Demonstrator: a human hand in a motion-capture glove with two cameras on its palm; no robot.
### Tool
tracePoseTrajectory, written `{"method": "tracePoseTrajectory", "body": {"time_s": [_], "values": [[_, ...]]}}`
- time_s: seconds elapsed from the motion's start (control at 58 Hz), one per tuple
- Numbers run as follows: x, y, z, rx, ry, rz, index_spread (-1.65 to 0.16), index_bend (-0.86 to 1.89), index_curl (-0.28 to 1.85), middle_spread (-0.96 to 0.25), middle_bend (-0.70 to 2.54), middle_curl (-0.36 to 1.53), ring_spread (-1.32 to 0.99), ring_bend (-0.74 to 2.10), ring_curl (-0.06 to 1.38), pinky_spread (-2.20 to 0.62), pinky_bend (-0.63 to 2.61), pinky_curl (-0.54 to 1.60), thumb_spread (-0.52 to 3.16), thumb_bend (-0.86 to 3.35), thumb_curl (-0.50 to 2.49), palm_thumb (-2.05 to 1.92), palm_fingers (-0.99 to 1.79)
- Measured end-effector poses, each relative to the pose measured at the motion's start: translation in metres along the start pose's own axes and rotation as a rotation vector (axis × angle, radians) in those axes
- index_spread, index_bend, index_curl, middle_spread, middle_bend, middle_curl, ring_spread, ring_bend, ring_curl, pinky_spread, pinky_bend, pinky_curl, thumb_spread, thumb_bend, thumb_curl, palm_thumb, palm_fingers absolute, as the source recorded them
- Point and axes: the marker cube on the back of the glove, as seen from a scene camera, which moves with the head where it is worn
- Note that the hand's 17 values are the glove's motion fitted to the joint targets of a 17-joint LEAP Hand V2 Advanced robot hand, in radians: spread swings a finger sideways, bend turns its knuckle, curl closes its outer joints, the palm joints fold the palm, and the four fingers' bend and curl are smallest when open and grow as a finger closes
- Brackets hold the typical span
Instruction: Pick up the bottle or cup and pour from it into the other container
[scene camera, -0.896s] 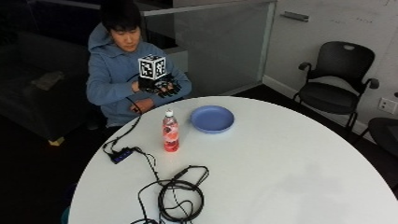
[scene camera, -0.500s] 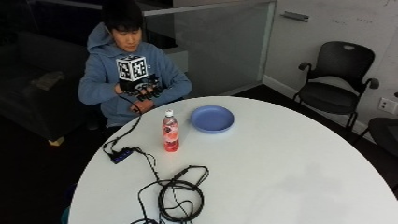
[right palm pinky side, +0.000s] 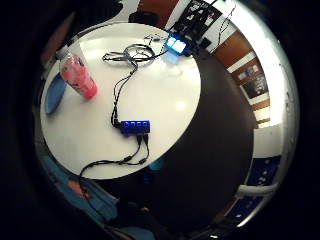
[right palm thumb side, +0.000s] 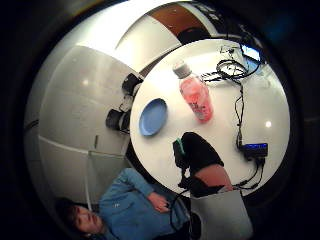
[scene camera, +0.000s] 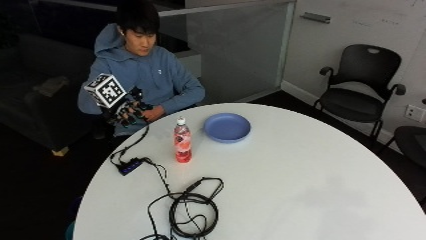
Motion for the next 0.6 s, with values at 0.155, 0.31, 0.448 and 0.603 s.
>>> {"method": "tracePoseTrajectory", "body": {"time_s": [0.155, 0.31, 0.448, 0.603], "values": [[0.027, -0.009, 0.02, 0.018, -0.22, 0.051, -0.37, 0.13, 0.21, -0.01, 0.19, 0.3, 0.05, 0.4, 0.26, 0.16, 0.57, 0.25, 0.99, -0.03, 0.35, 0.6, 0.16], [0.043, -0.024, 0.047, 0.027, -0.407, 0.095, -0.36, 0.12, 0.21, -0.01, 0.19, 0.31, 0.05, 0.43, 0.27, 0.16, 0.6, 0.27, 0.96, -0.03, 0.35, 0.59, 0.12], [0.04, -0.035, 0.075, 0.039, -0.543, 0.104, -0.37, 0.13, 0.2, 0.0, 0.19, 0.31, 0.05, 0.44, 0.28, 0.17, 0.62, 0.27, 0.94, -0.03, 0.35, 0.58, 0.09], [0.024, -0.051, 0.104, 0.033, -0.653, 0.065, -0.37, 0.12, 0.2, 0.02, 0.19, 0.31, 0.05, 0.46, 0.29, 0.17, 0.64, 0.28, 0.92, -0.03, 0.34, 0.56, 0.06]]}}
